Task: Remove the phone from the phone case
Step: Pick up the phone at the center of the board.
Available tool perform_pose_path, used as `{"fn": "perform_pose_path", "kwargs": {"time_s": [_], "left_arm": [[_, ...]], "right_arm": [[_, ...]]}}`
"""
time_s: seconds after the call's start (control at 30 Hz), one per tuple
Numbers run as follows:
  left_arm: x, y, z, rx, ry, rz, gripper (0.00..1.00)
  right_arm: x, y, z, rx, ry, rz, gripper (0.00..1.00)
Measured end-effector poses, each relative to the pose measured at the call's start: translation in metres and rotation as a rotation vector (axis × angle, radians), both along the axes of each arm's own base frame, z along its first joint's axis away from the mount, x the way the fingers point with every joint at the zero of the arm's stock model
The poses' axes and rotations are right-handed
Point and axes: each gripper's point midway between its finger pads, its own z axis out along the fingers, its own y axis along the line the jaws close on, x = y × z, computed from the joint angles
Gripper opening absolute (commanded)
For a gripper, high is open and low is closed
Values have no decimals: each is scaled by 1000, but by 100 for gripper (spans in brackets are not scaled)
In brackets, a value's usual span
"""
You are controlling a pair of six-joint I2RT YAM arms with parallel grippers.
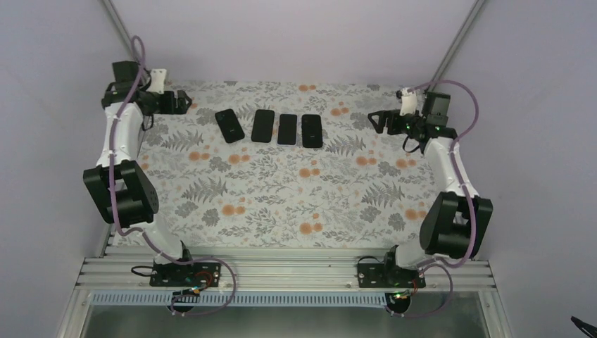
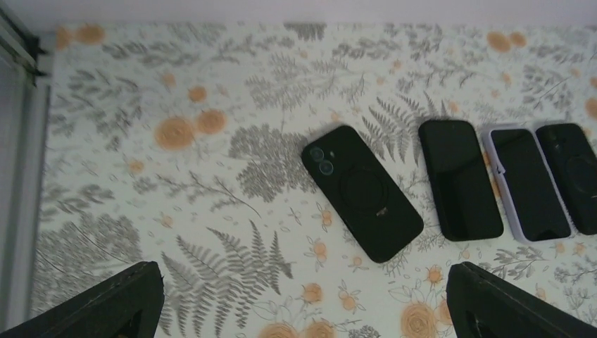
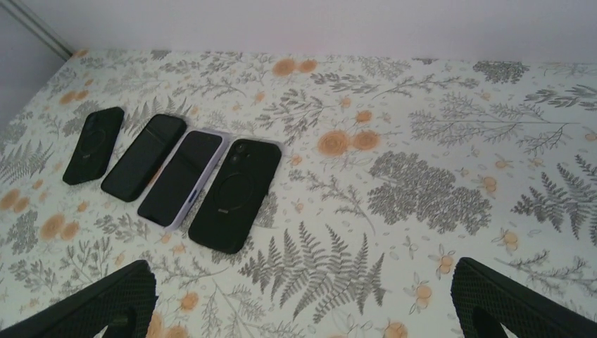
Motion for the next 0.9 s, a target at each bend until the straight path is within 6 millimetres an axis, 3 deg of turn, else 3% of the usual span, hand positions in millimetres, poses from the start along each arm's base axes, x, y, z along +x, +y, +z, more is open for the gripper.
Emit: {"fn": "perform_pose_path", "kwargs": {"time_s": [0.17, 0.43, 0.77, 0.9], "left_arm": [[-1, -34, -28, 23, 71, 12, 100], [13, -72, -39, 92, 82, 60, 100], [32, -117, -81, 134, 130, 118, 100], [36, -124, -114, 158, 191, 168, 100]], "right_arm": [[-23, 18, 8, -27, -49, -11, 99], [-49, 25, 31, -52, -165, -66, 99], [-55, 21, 32, -39, -189, -133, 99], [-55, 17, 30, -38, -191, -161, 99]]}}
